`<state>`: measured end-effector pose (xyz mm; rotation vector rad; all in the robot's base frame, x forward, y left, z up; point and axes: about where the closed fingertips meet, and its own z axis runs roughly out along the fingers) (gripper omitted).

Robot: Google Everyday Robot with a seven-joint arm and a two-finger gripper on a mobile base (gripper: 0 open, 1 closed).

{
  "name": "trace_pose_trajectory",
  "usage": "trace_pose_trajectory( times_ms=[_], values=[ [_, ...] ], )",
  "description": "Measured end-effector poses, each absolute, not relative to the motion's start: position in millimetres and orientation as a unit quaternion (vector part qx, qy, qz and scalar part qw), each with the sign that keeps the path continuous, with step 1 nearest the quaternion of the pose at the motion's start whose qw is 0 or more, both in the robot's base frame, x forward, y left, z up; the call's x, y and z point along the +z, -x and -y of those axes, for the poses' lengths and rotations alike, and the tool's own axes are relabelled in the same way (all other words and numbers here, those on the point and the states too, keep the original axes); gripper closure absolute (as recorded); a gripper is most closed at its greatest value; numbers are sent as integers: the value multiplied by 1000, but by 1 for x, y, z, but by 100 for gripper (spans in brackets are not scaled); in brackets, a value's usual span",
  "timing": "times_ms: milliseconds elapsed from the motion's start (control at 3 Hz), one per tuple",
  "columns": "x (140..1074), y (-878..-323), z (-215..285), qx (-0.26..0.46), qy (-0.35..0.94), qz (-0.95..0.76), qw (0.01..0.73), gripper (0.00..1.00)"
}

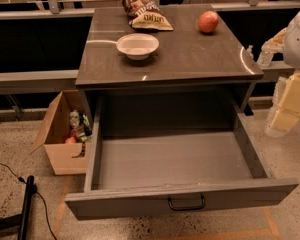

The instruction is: Place brown chip bag into top drawer

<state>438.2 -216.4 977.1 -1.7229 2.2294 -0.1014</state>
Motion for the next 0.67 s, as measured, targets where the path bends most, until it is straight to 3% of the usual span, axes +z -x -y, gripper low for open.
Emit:
trace_pose_trajectory(
  times_ms=[667],
  values=[
    [978,-446,218,-38,590,-784,188,0]
  ],
)
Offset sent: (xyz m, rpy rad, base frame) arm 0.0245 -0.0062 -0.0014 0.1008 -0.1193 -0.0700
